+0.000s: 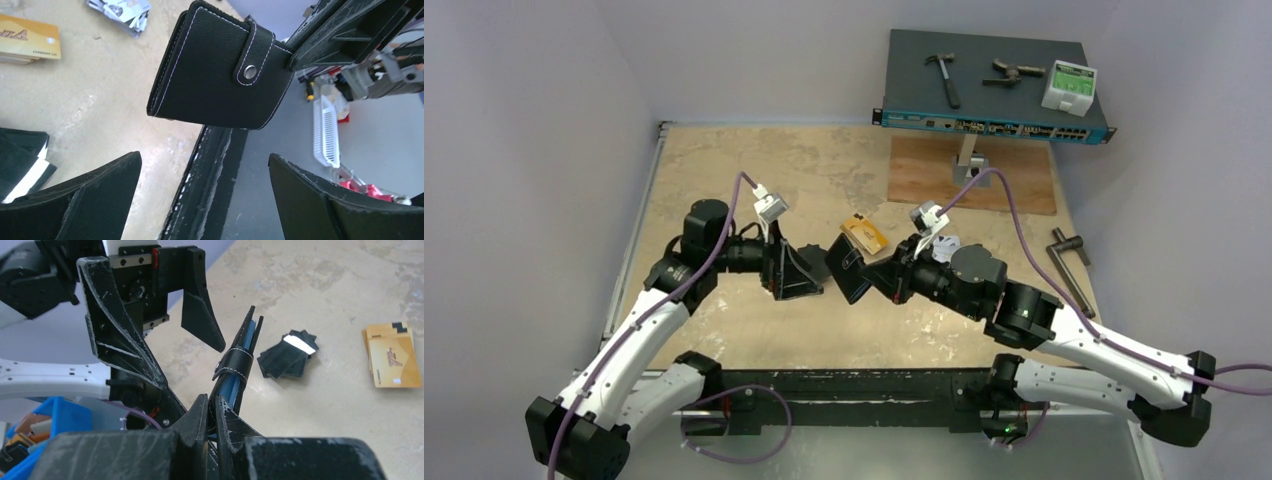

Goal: Put the credit cards into the card holder
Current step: Pick up the card holder from the center of the board, then open the card holder at the center of the board.

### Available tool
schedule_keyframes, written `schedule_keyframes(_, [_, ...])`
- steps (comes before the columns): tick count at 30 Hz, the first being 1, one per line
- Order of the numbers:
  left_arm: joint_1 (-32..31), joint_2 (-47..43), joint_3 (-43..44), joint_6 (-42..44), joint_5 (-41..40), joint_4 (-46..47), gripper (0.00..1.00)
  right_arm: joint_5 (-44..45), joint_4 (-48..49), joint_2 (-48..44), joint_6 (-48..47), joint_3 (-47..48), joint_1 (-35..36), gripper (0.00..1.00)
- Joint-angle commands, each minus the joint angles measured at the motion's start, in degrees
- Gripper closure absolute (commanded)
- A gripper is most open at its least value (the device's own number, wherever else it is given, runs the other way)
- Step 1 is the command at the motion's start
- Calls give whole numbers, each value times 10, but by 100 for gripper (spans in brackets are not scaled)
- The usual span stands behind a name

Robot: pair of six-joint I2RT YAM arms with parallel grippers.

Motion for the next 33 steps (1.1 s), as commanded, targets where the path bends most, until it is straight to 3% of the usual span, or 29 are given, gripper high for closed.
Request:
schedule_keyframes(1, [-4, -30, 8, -151, 4, 99, 0, -14, 17, -4, -15, 58, 2, 100])
schedule_keyframes(8, [-3, -54, 28, -246, -49, 118, 0, -1, 88, 18, -15, 80, 2, 100])
schedule_keyframes(20, [5, -71, 69, -293, -84, 139, 0, -11, 237, 64, 22, 87, 2, 100])
schedule_keyframes(29, [18, -92, 55, -310, -89, 137, 0, -24, 257, 80, 33, 104, 2, 100])
schedule_keyframes(33, [23, -79, 83, -338, -86, 164, 6, -35, 298, 91, 53, 77, 2, 100])
